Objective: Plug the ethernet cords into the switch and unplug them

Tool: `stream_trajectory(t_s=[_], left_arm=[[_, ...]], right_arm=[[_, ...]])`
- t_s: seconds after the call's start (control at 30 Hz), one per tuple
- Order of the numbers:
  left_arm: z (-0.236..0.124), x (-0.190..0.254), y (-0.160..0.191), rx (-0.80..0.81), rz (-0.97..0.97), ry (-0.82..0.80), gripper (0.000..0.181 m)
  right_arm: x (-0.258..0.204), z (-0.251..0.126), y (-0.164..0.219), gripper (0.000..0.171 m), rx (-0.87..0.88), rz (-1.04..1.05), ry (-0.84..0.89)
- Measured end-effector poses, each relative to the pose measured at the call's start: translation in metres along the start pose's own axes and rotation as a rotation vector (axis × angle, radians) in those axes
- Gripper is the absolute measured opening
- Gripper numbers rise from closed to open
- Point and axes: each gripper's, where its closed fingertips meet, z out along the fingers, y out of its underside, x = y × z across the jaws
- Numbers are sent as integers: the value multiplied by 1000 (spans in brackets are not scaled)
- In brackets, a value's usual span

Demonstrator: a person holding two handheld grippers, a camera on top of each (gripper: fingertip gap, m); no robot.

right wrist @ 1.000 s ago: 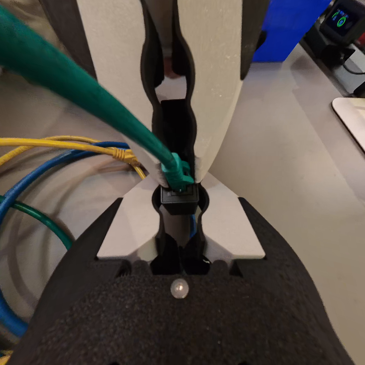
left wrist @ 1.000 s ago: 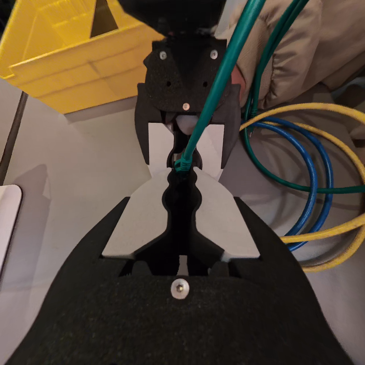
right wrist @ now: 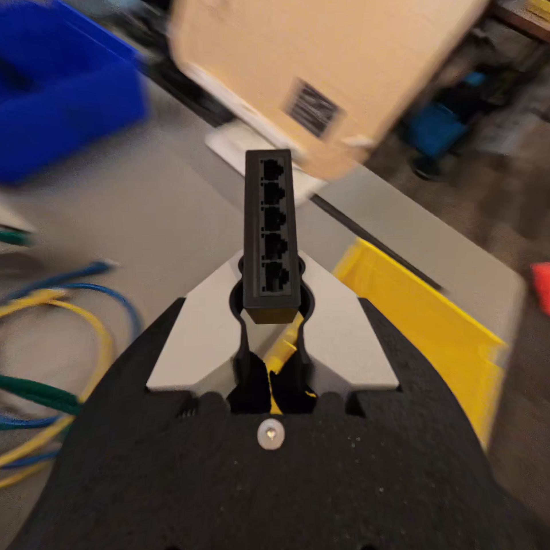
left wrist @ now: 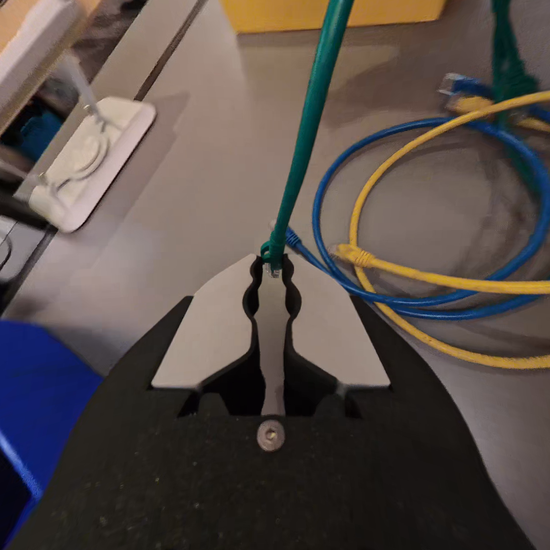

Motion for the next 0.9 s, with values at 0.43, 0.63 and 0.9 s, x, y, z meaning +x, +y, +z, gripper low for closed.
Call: stream_trajectory(t_s=[0.43,0.63,0.9], left_arm=[[8,25,-1,42,-268,48,13],[-10,60,-27,158,-256,179,14],[-25,133,-38,161,-227,427,39]], right_arm=[[135,92,189,27,-763,-86,-241],[134,89,205,57,-841,-55,-209],[111,-10,84,72,-340,5,68]])
